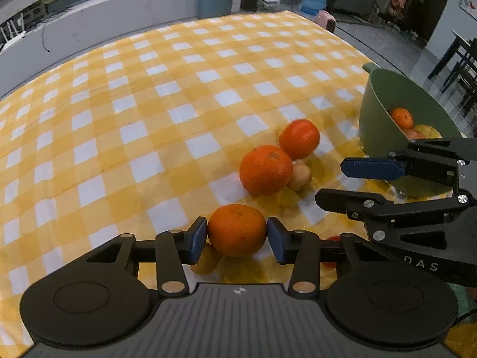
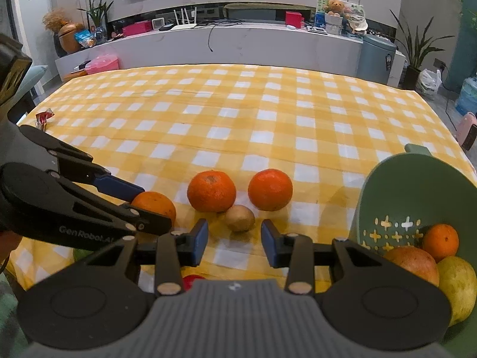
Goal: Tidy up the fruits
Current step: 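Grasp another tangerine with the left tool while the right tool approaches the fruit, then close the right tool on a tangerine while the left tool holds its tangerine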
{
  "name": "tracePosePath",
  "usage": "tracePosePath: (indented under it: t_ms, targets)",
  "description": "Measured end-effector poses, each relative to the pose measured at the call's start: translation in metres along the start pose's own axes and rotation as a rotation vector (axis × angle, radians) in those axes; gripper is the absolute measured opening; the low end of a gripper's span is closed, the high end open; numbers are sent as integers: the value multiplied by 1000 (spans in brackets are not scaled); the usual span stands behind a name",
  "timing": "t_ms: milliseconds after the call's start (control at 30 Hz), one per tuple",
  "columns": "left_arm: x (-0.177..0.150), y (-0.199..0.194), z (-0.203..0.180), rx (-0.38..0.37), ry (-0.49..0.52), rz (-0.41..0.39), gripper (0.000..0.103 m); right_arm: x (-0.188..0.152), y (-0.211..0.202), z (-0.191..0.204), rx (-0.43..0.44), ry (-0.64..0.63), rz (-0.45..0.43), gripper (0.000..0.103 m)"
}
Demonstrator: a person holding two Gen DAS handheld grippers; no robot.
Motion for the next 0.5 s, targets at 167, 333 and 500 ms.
tracePosePath:
  t_ms: [167,333,500]
  targets:
    - [12,-14,15,6,-91,-59,50,10,7,9,29,-43,-28,37]
    - [18,-21,29,54,-134,-72,49,20,25,19,38,-84,-31,37]
    - [19,-25,38,79,-162,-68,49,23,45,25,29,-79,-1,46]
Point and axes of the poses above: each gripper's, at about its wrist camera, not at the fingertips, and y roughly the way its jaws point, z to its left, x to its top, the point moved 7 cm from there along y, roughly the way its jaws point, and after that the axes turned 7 degrees about -z, right-handed, at the moved point
